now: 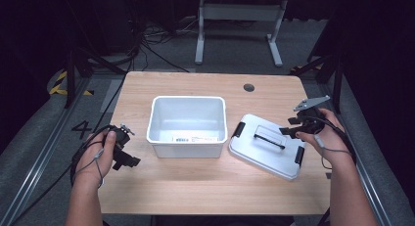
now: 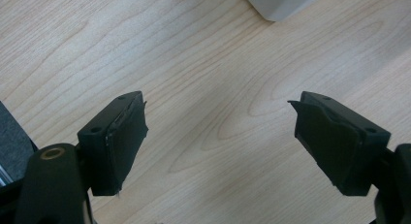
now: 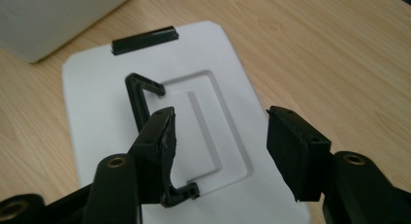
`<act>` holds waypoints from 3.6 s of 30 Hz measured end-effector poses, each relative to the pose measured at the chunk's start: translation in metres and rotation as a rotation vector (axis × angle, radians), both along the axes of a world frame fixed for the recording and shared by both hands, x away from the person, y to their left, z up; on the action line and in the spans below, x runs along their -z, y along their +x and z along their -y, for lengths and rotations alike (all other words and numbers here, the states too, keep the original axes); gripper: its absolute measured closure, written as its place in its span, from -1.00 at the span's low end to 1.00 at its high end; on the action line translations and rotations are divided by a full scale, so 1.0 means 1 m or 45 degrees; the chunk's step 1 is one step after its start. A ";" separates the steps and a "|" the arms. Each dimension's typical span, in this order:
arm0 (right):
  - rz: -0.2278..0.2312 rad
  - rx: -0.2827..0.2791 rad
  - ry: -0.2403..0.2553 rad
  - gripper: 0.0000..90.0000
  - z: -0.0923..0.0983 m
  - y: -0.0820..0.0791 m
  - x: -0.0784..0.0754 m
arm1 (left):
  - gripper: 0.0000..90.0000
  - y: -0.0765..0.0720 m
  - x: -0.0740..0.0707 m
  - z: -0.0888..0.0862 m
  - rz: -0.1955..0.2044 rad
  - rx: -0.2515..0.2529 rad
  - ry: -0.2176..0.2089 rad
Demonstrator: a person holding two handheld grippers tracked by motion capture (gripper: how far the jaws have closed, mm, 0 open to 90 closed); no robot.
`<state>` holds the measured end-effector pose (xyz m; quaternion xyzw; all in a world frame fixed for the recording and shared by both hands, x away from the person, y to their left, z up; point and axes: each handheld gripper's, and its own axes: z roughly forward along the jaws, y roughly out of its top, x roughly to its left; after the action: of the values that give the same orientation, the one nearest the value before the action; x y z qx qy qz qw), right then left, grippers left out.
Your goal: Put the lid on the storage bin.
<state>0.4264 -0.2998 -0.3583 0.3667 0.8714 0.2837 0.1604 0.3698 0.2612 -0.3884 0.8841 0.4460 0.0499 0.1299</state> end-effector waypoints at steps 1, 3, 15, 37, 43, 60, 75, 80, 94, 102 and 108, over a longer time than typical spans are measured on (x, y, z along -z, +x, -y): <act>0.006 -0.009 0.012 -0.03 -0.002 -0.002 -0.002 | -0.57 0.000 0.000 0.001 -0.001 -0.009 -0.011; 0.014 -0.038 0.023 -0.09 -0.006 -0.005 -0.004 | -0.57 0.000 -0.001 0.000 0.004 -0.002 -0.004; -0.124 -0.159 -0.023 -0.16 -0.030 -0.004 0.018 | -0.57 -0.003 -0.004 0.009 -0.006 0.064 -0.032; -0.219 -0.214 -0.314 0.75 -0.048 0.015 0.058 | -0.57 -0.002 0.001 0.015 -0.030 0.127 -0.028; -0.198 -0.277 -0.352 0.85 -0.047 0.021 0.055 | -0.57 -0.003 0.002 0.015 -0.037 0.133 -0.045; -0.164 -0.404 -0.274 0.87 -0.045 0.017 -0.004 | -0.57 -0.003 -0.002 0.007 -0.015 0.109 -0.079; -0.117 -0.439 -0.230 0.87 -0.043 0.017 -0.058 | -0.57 -0.003 -0.004 0.003 -0.006 0.100 -0.095; -0.105 -0.435 -0.221 0.87 -0.046 0.017 -0.070 | -0.57 -0.003 -0.004 0.002 -0.007 0.099 -0.094; 0.002 -0.540 -0.167 0.87 -0.089 0.026 -0.116 | -0.57 -0.010 -0.005 -0.003 0.010 0.078 -0.094; 0.006 -0.632 -0.118 0.87 -0.127 0.034 -0.128 | -0.57 -0.011 -0.006 -0.007 0.020 0.076 -0.098; 0.008 -0.656 -0.129 0.87 -0.147 0.040 -0.130 | -0.57 -0.011 -0.008 -0.009 0.030 0.072 -0.105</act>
<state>0.4667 -0.1527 -0.2281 0.1232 0.9486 0.2724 0.1038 0.3593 0.2699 -0.3803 0.8897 0.4210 0.0380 0.1727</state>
